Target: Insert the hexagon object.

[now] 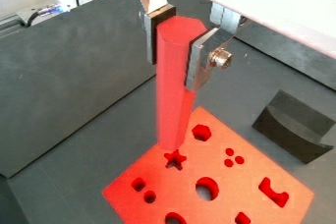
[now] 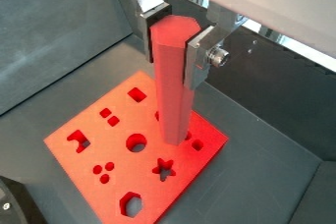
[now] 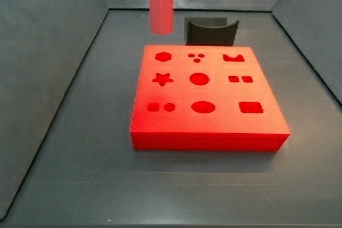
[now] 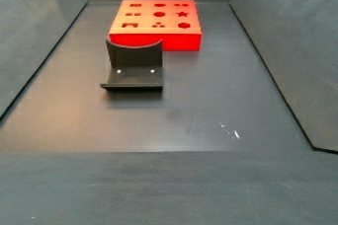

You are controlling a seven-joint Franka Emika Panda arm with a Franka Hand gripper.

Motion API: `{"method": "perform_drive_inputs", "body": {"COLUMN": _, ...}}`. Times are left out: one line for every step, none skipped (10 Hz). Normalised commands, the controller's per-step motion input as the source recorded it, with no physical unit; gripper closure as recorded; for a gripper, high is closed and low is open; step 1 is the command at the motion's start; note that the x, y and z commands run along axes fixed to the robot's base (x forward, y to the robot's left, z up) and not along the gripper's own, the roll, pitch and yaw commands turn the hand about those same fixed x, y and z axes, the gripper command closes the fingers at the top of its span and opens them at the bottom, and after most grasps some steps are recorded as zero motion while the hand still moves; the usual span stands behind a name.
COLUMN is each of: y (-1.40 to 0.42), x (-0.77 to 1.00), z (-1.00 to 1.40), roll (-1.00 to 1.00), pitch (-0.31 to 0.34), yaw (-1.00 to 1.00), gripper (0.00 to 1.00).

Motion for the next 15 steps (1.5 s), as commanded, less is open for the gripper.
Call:
{"method": "perform_drive_inputs", "body": {"y": 0.0, "x": 0.0, "z": 0.0, "roll": 0.0, "pitch": 0.0, "yaw": 0.0, "gripper": 1.0}}
{"method": "perform_drive_inputs", "body": {"y": 0.22, "x": 0.27, "z": -0.14, "roll": 0.0, "pitch": 0.0, "yaw": 0.0, "gripper": 1.0}}
{"method": "perform_drive_inputs", "body": {"y": 0.65, "x": 0.15, "z": -0.11, "roll": -0.05, "pitch": -0.043, "yaw": 0.31, "gripper": 1.0}}
{"method": "perform_drive_inputs", "body": {"y": 0.71, "x": 0.29, "z": -0.06, "roll": 0.0, "pitch": -0.064, "yaw": 0.26, "gripper": 1.0}}
{"method": "perform_drive_inputs", "body": {"y": 0.66, "x": 0.2, "z": -0.05, "roll": 0.0, "pitch": -0.07, "yaw": 0.35, "gripper": 1.0}}
{"method": "perform_drive_inputs", "body": {"y": 0.51, "x": 0.0, "z": -0.11, "roll": 0.0, "pitch": -0.081, "yaw": 0.58, "gripper": 1.0}}
{"method": "perform_drive_inputs", "body": {"y": 0.38, "x": -0.02, "z": -0.2, "roll": 0.0, "pitch": -0.066, "yaw": 0.79, "gripper": 1.0}}
{"method": "perform_drive_inputs", "body": {"y": 0.33, "x": -0.04, "z": -0.26, "roll": 0.0, "pitch": -0.063, "yaw": 0.85, "gripper": 1.0}}
{"method": "perform_drive_inputs", "body": {"y": 0.29, "x": -0.05, "z": -0.31, "roll": 0.0, "pitch": -0.11, "yaw": 0.85, "gripper": 1.0}}
{"method": "perform_drive_inputs", "body": {"y": 0.24, "x": 0.0, "z": -0.31, "roll": 0.0, "pitch": -0.147, "yaw": 0.8, "gripper": 1.0}}
{"method": "perform_drive_inputs", "body": {"y": 0.14, "x": 0.05, "z": -0.23, "roll": 0.06, "pitch": -0.109, "yaw": 0.78, "gripper": 1.0}}
{"method": "perform_drive_inputs", "body": {"y": 0.32, "x": 0.09, "z": -0.28, "roll": 0.01, "pitch": -0.066, "yaw": 0.65, "gripper": 1.0}}
{"method": "perform_drive_inputs", "body": {"y": 0.27, "x": 0.02, "z": -0.2, "roll": 0.0, "pitch": 0.0, "yaw": 0.34, "gripper": 1.0}}
{"method": "perform_drive_inputs", "body": {"y": 0.33, "x": 0.0, "z": -0.23, "roll": 0.08, "pitch": 0.0, "yaw": 0.42, "gripper": 1.0}}
{"method": "perform_drive_inputs", "body": {"y": 0.16, "x": 0.0, "z": -0.2, "roll": 0.11, "pitch": 0.0, "yaw": 0.39, "gripper": 1.0}}
